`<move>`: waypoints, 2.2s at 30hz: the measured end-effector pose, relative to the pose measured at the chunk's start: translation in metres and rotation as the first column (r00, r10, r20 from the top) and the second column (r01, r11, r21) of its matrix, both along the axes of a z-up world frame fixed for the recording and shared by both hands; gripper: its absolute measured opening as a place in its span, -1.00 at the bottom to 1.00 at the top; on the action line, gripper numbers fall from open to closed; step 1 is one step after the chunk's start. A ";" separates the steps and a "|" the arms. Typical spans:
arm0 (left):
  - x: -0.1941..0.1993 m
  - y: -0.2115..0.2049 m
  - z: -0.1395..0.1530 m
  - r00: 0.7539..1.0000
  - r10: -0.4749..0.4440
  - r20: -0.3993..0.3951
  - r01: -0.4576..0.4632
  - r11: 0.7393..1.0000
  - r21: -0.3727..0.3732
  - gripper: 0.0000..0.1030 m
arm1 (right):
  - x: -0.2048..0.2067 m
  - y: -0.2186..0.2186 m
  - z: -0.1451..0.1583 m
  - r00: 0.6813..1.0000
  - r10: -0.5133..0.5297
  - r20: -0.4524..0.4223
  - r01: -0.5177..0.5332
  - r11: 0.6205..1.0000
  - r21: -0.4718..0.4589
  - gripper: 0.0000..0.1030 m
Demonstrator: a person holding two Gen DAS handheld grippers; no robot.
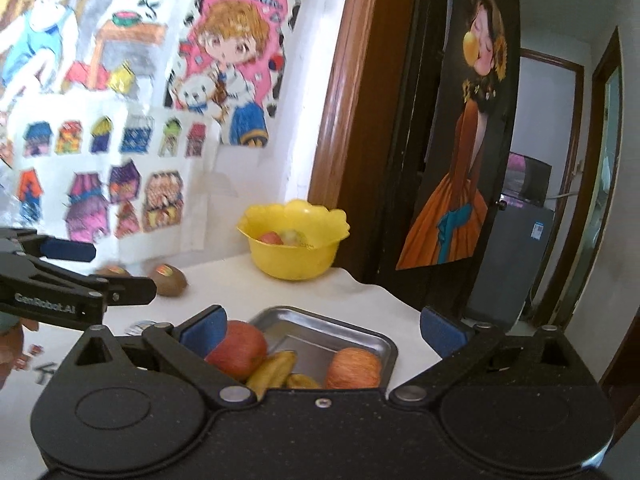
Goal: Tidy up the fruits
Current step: 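Lift both tools away from the tray toward the kiwis, then grasp a brown kiwi with the right tool while the left tool grasps the other kiwi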
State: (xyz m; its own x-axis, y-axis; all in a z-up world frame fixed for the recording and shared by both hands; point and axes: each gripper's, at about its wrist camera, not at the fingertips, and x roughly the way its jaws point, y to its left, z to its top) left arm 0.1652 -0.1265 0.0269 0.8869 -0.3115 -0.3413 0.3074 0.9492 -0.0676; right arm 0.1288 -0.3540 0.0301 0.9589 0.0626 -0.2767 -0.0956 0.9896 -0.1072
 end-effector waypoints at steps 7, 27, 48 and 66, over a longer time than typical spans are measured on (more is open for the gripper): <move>-0.031 0.050 0.001 0.999 0.041 0.001 -0.041 0.999 0.026 0.99 | -0.061 0.031 0.003 1.000 -0.022 -0.012 0.022 0.999 0.045 0.99; -0.056 0.134 -0.031 0.992 0.071 -0.104 -0.053 0.985 0.165 0.99 | -0.109 0.131 -0.058 0.940 -0.008 -0.342 0.123 0.941 0.316 0.99; 0.013 0.140 -0.018 0.987 0.146 -0.073 -0.133 0.977 0.168 0.99 | 0.033 0.162 0.050 0.996 0.040 -0.082 -0.014 0.953 0.303 0.99; 0.089 0.115 -0.054 0.977 0.194 -0.083 -0.175 0.965 0.197 0.99 | 0.221 0.166 -0.030 0.915 0.313 -0.254 -0.294 0.949 0.111 0.99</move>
